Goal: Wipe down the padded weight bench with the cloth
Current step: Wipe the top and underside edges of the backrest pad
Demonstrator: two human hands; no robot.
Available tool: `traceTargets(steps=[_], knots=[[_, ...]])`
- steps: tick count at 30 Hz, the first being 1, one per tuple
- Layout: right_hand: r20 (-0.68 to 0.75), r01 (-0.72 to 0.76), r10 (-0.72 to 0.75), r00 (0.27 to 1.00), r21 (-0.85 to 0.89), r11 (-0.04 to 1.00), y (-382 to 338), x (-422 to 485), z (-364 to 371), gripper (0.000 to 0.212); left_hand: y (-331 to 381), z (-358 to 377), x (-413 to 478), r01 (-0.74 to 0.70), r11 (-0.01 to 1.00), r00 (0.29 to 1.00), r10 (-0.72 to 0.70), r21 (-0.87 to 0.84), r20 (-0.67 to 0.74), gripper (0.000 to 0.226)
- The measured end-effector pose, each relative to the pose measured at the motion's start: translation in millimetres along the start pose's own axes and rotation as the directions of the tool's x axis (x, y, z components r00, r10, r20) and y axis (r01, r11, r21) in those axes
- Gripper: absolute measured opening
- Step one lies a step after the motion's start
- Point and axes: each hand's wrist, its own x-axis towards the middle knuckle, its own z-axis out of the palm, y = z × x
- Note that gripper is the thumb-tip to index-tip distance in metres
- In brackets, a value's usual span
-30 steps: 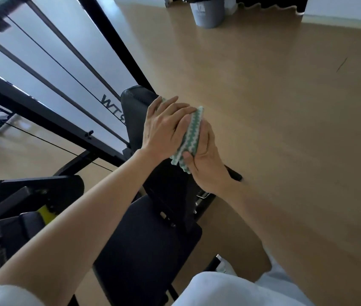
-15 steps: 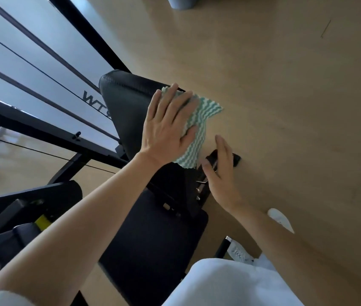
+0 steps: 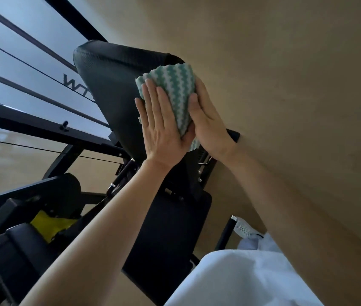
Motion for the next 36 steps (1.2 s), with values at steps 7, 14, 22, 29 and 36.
traceTargets(steps=[7, 14, 22, 29, 36], knots=[[-0.002, -0.05, 0.05, 0.999, -0.034, 0.998, 34, -10, -4, 0.039, 8, 10, -23, 0.044, 0.998, 0.999, -0.044, -0.037, 0.01, 0.096], [0.061, -0.13, 0.139, 0.988, -0.14, 0.982, 84, -41, -10, 0.042, 10, 34, -89, 0.076, 0.997, 0.991, -0.075, -0.005, 0.111, 0.096], [0.204, -0.246, 0.356, 0.912, -0.421, 0.873, 153, -82, -33, 0.04, 19, 71, -197, 0.394, 0.918, 0.866, -0.351, -0.053, 0.357, 0.122], [0.27, -0.054, 0.291, 0.918, -0.642, 0.765, 192, -90, -40, 0.038, 10, 103, -248, 0.4, 0.915, 0.888, -0.375, -0.046, 0.267, 0.116], [0.268, -0.008, 0.302, 0.915, -0.736, 0.677, 227, -109, -41, 0.035, 14, 116, -279, 0.568, 0.82, 0.792, -0.52, -0.074, 0.32, 0.095]])
